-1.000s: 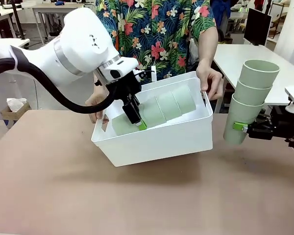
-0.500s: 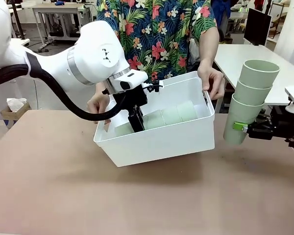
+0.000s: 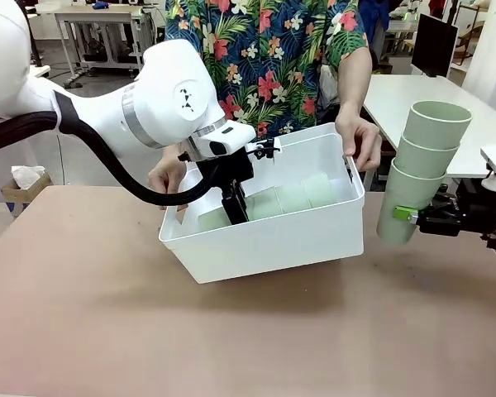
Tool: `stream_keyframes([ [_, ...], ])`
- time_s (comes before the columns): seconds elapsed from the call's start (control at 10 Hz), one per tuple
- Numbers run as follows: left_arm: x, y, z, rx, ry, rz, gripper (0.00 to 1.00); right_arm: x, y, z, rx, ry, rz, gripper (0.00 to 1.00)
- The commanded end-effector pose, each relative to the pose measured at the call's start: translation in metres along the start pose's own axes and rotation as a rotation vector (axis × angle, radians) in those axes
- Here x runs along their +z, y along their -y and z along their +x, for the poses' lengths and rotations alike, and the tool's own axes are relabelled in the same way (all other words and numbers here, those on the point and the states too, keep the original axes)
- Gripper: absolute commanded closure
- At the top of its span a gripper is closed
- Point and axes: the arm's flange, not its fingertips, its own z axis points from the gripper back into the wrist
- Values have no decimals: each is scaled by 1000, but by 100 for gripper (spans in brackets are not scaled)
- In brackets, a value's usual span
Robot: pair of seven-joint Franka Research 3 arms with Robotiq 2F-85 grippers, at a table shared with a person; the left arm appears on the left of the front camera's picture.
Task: Stack the cups and store them in the basket.
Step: Place the stack of Reusable plastic cups into the Pantry Basket.
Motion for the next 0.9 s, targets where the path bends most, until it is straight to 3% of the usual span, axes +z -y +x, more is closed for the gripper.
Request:
stream_keyframes([
  [0.0,5,-1,4,-6,3,22,0,0,0,4,9,1,0,15],
  [0.5,32,7,-6,-33,37,29,0,0,0,4,9,1,0,15],
  [0.8,80,16,-40,-75,186,-12,0,0,0,4,9,1,0,15],
])
